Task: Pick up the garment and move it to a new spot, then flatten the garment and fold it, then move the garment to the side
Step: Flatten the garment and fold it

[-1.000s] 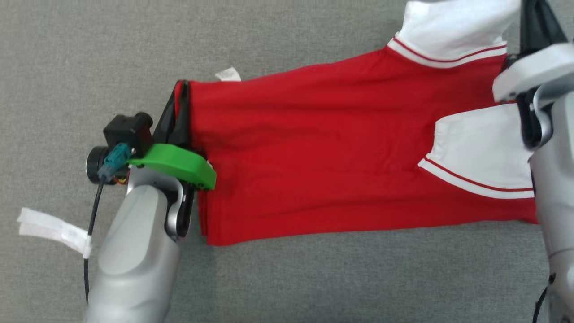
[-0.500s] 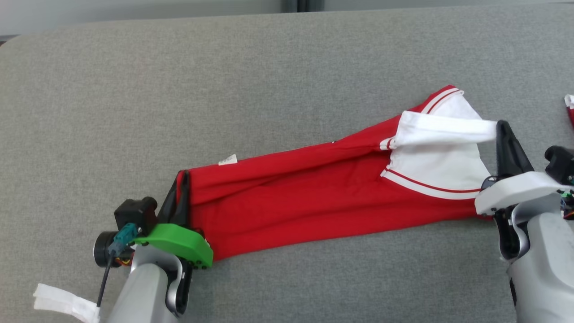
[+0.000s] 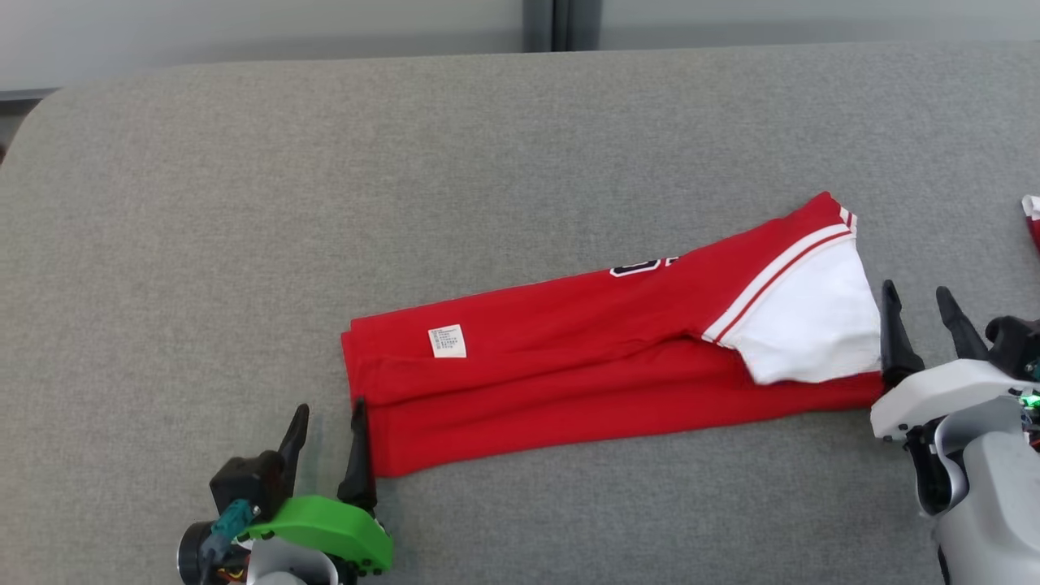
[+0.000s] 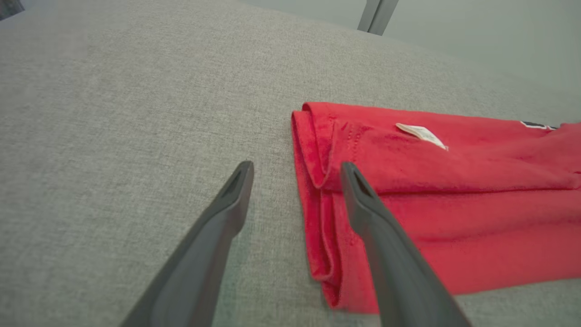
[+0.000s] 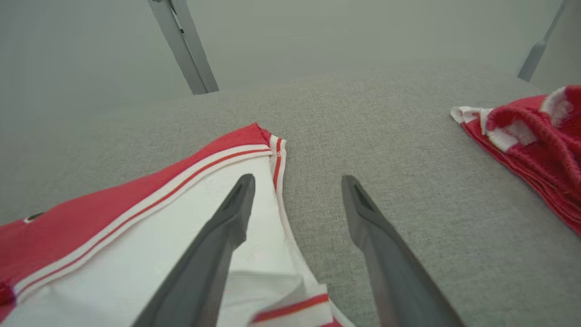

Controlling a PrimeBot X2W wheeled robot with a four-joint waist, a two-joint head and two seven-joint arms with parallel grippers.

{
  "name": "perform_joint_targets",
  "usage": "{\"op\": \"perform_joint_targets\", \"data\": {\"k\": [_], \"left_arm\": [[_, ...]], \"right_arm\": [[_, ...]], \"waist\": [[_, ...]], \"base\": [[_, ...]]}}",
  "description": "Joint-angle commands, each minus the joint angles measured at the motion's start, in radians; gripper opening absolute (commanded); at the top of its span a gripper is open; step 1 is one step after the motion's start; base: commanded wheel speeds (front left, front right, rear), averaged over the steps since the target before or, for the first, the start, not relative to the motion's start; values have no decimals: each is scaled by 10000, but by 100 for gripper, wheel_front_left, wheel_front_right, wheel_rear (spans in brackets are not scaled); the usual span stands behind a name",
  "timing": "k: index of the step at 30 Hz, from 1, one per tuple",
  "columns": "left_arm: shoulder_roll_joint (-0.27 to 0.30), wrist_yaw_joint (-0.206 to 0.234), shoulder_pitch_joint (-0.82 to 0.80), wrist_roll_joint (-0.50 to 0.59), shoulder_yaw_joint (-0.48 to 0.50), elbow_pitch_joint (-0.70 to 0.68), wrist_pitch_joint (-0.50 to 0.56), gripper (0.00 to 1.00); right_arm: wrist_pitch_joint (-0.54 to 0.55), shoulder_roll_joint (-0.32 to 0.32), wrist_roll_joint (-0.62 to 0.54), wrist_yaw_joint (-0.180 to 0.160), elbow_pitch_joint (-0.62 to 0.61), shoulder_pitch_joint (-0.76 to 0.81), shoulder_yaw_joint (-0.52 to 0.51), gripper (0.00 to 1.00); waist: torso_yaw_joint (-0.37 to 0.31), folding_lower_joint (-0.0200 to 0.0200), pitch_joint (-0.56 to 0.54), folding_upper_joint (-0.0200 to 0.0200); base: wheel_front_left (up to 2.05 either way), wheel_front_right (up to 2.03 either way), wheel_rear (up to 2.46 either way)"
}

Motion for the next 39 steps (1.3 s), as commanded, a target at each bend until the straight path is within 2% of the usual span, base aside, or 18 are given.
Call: {"op": "perform_joint_targets", "data": {"k": [1, 5, 10, 13, 14, 16, 19, 23, 27, 29, 30, 33, 36, 39], "left_arm": [[44, 93, 230, -89, -27, -176, -28, 100], [45, 148, 348, -101, -168, -399, -28, 100], [45, 185, -86, -117, -375, -519, -28, 100], [43, 223, -252, -201, -482, -572, -28, 100], [43, 248, -311, -248, -515, -607, -28, 100], [43, 276, -361, -278, -552, -652, -28, 100], [43, 350, -344, -308, -538, -700, -28, 100], [42, 321, -239, -236, -481, -636, -28, 100], [46, 311, -149, -223, -463, -565, -28, 100], [44, 319, -120, -258, -495, -537, -28, 100], [44, 333, -94, -283, -511, -517, -28, 100], [44, 333, -32, -331, -529, -480, -28, 100], [44, 330, -26, -334, -557, -433, -28, 100], [44, 317, -30, -354, -620, -382, -28, 100]], "right_arm": [[-45, -164, -127, -17, -27, -205, 76, 100], [49, -432, -330, -17, 605, -603, 484, 100], [855, -826, -627, -17, 2180, -1162, 1027, 100], [1304, -737, -671, -18, 3067, -1209, 1220, 100], [1393, -655, -547, -17, 3327, -1181, 1290, 49], [1364, -601, -358, -17, 3603, -1139, 1426, 0], [763, -923, -193, -20, 3795, -1186, 1234, 0], [73, -1647, -602, -49, 3727, -1526, 314, 0], [-38, -1562, -1361, -18, 2709, -1525, -781, 0], [-34, -1244, -1738, -18, 1882, -1229, -981, 0], [-35, -855, -1810, -18, 1323, -1021, -931, 0], [-41, -153, -1691, -14, 102, -743, -109, 0], [-43, 358, -1105, -14, -838, -351, 1402, 0], [-42, 632, -305, -14, -1264, -210, 2967, 0]], "waist": [[180, 0, 57, 0], [425, 0, 137, 0], [757, 0, 275, 0], [849, 0, 325, 0], [864, 0, 329, 0], [855, 0, 325, 0], [708, 0, 257, 0], [469, 0, 139, 0], [284, 0, -2, 0], [242, 0, -72, 0], [212, 0, -123, 0], [157, 0, -218, 0], [131, 0, -296, 0], [179, 0, -354, 0]], "base": [[0, 0, 0], [0, 0, 0], [0, 0, 0], [0, 0, 0], [0, 0, 0], [0, 0, 0], [0, 0, 0], [0, 0, 0], [0, 0, 0], [0, 0, 0], [0, 0, 0], [0, 0, 0], [0, 0, 0], [0, 0, 0]]}}
